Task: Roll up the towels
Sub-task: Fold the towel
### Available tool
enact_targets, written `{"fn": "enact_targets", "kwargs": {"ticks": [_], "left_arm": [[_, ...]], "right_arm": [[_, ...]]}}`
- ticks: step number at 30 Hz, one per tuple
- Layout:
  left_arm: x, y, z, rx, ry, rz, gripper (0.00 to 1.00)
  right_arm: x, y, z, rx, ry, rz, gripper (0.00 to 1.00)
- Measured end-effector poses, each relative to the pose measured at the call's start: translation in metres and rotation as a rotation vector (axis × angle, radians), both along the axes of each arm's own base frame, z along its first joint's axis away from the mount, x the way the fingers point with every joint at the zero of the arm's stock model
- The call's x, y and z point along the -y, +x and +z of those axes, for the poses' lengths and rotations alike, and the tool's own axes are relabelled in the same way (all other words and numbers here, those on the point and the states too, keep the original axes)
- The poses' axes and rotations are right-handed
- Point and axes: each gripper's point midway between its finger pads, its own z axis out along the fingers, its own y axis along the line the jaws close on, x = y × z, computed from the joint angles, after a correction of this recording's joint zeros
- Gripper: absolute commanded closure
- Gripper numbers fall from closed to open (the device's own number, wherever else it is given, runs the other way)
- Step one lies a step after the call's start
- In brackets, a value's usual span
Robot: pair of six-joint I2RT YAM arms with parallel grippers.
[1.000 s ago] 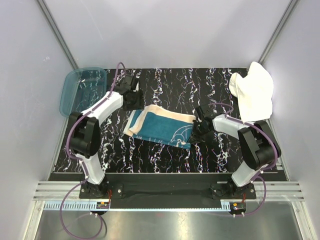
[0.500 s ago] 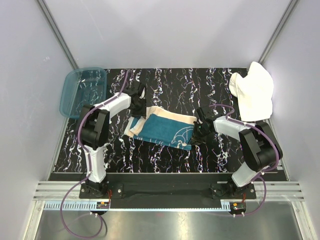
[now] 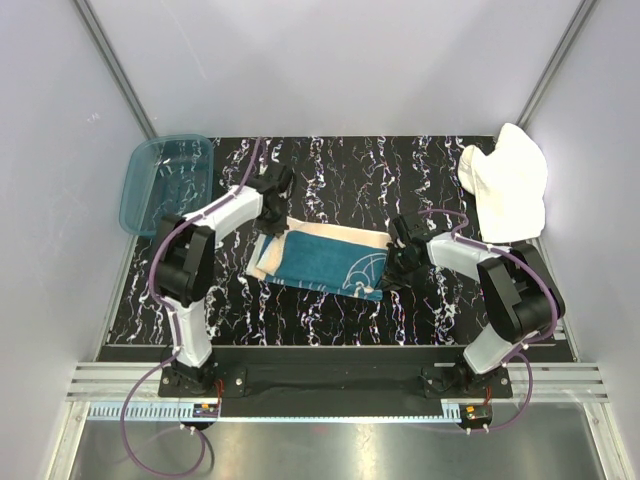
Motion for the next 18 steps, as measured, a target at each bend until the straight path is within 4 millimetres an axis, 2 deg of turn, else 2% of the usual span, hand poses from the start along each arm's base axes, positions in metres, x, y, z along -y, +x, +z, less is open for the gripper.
{"fn": "enact_targets", "kwargs": {"ticks": [6,7,8,11,13,14,15,17,18], "left_arm": [[-0.023,-0.002,0.043,0.09,0.073,0.058,0.74],[-0.027,-0.002,0.047,0.099,0.089,0.067,0.59],[-0.03,-0.002,0.047,0.104,0.107,0.073,0.56],[-0.041,-0.007,0.04,0.089,0.144,0.104,0.41],[-0.049,-0.014,0.033,0.06,0.171,0.119,0.25],[-0.053,-0.017,0.03,0.047,0.184,0.128,0.21],[-0.057,-0.02,0.026,0.036,0.198,0.141,0.16],[-0.063,-0.025,0.023,0.025,0.224,0.154,0.01],[-0.067,-0.026,0.023,0.029,0.239,0.16,0.01]], "right_arm": [[-0.005,0.0,-0.002,-0.009,0.023,0.008,0.96],[-0.005,0.0,-0.002,-0.012,0.028,0.009,0.96],[-0.006,-0.001,-0.002,-0.013,0.032,0.011,0.95],[-0.008,-0.001,-0.002,-0.018,0.044,0.015,0.93],[-0.009,-0.001,-0.002,-0.02,0.048,0.017,0.79],[-0.009,-0.001,-0.002,-0.02,0.05,0.017,0.73],[-0.009,-0.001,-0.002,-0.02,0.05,0.017,0.59],[-0.013,-0.001,0.001,-0.019,0.07,0.018,0.45],[-0.015,0.0,0.004,-0.014,0.078,0.024,0.41]]}}
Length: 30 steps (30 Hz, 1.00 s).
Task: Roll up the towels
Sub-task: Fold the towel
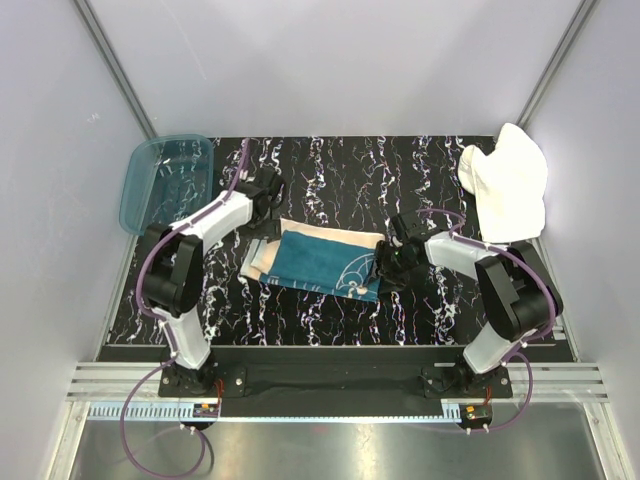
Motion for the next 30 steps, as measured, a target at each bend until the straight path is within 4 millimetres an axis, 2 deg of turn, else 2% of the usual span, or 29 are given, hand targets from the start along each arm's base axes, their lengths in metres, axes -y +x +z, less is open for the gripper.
{"fn": "enact_targets", "kwargs": {"ticks": [1,3,5,8,11,14,16,20,22,23,25,27,30], "left_arm": [[-0.003,-0.001,0.001,0.007,0.013,0.006,0.01],[-0.004,-0.004,0.009,0.031,0.036,-0.001,0.01],[0.001,-0.005,0.029,0.094,0.047,-0.028,0.01],[0.019,-0.003,0.075,0.264,0.046,-0.091,0.01],[0.057,-0.015,0.12,0.464,0.005,-0.227,0.01],[0.103,-0.04,0.142,0.549,-0.048,-0.386,0.01],[0.13,-0.05,0.144,0.564,-0.076,-0.462,0.01],[0.189,-0.082,0.124,0.547,-0.099,-0.634,0.01],[0.218,-0.101,0.112,0.531,-0.104,-0.72,0.09],[0.232,-0.112,0.107,0.525,-0.105,-0.762,0.09],[0.256,-0.132,0.102,0.541,-0.108,-0.83,0.01],[0.276,-0.151,0.105,0.594,-0.155,-0.873,0.01],[0.289,-0.163,0.111,0.671,-0.27,-0.884,0.01]], "right_arm": [[-0.001,0.001,0.002,0.006,0.002,0.004,0.31],[-0.001,0.001,0.006,0.012,0.001,0.006,0.25],[0.004,0.002,0.008,0.025,-0.029,0.007,0.21],[0.016,-0.002,0.011,0.018,-0.097,0.004,0.16],[0.032,0.0,0.022,0.049,-0.183,-0.015,0.12],[0.053,0.014,0.046,0.137,-0.272,-0.072,0.11],[0.068,0.024,0.064,0.196,-0.298,-0.132,0.1],[0.115,0.037,0.105,0.317,-0.34,-0.311,0.08],[0.132,0.037,0.123,0.37,-0.357,-0.373,0.07],[0.137,0.036,0.132,0.393,-0.36,-0.392,0.07],[0.143,0.032,0.15,0.44,-0.362,-0.42,0.07],[0.145,0.03,0.156,0.456,-0.357,-0.43,0.07],[0.147,0.023,0.16,0.461,-0.355,-0.445,0.07]]}}
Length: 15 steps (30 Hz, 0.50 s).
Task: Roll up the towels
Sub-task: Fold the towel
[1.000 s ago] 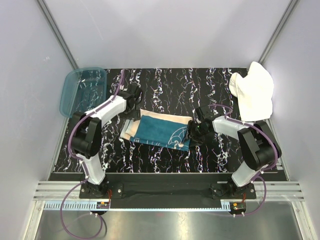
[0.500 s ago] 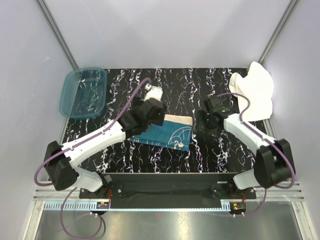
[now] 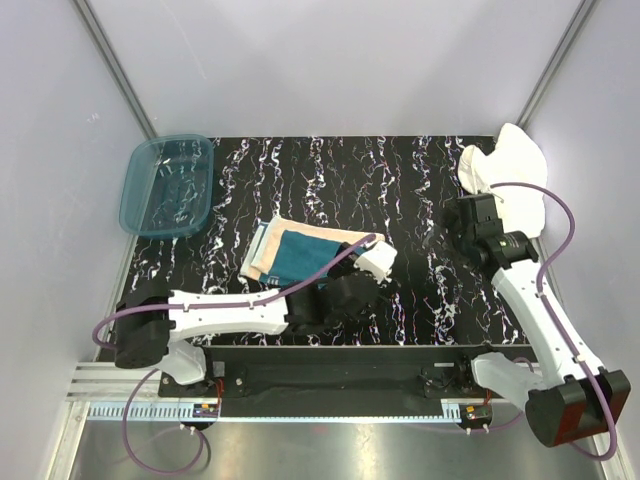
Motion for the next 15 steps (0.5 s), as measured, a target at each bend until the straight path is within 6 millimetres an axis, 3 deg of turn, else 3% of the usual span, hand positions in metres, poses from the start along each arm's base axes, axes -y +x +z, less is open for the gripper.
{"fn": "enact_targets", "kwargs": {"ticks": [6,9,15], "left_arm": [[0.009,0.018,-0.004,-0.024,-0.022,0.016,0.01],[0.03,0.02,-0.013,-0.048,0.015,0.004,0.22],[0.031,0.002,-0.046,-0.111,0.097,-0.066,0.3]], "right_arm": [[0.002,-0.016,-0.008,-0.019,0.017,-0.017,0.07],[0.002,-0.021,-0.014,-0.032,0.024,-0.022,0.07],[-0.001,-0.027,-0.024,-0.06,0.045,-0.02,0.07]]}}
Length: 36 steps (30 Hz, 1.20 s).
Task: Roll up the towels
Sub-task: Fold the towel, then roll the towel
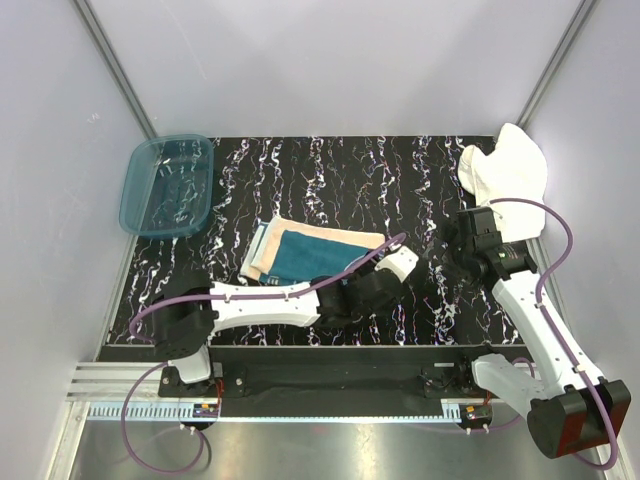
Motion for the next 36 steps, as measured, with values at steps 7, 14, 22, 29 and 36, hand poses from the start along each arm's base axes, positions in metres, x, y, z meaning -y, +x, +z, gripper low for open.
{"fn": "enact_targets", "kwargs": {"ticks": [7,14,22,29,36], "left_arm": [[0.005,-0.009,-0.02,-0.049,0.02,-0.044,0.47],[0.009,-0.011,-0.067,-0.095,0.129,-0.055,0.47],[0.005,-0.005,-0.094,-0.118,0.19,-0.034,0.45],[-0.002,0.007,-0.094,-0.102,0.198,0.004,0.43],[-0.006,0.011,-0.093,-0.081,0.22,0.01,0.4]], "right_arm": [[-0.006,0.0,0.0,0.0,0.03,0.017,0.08],[-0.008,-0.002,-0.004,-0.01,0.037,0.019,0.08],[-0.007,-0.003,-0.009,-0.025,0.037,0.014,0.08],[-0.01,-0.001,-0.012,-0.029,0.046,0.014,0.08],[-0.014,0.001,-0.022,-0.053,0.061,0.022,0.08]]}}
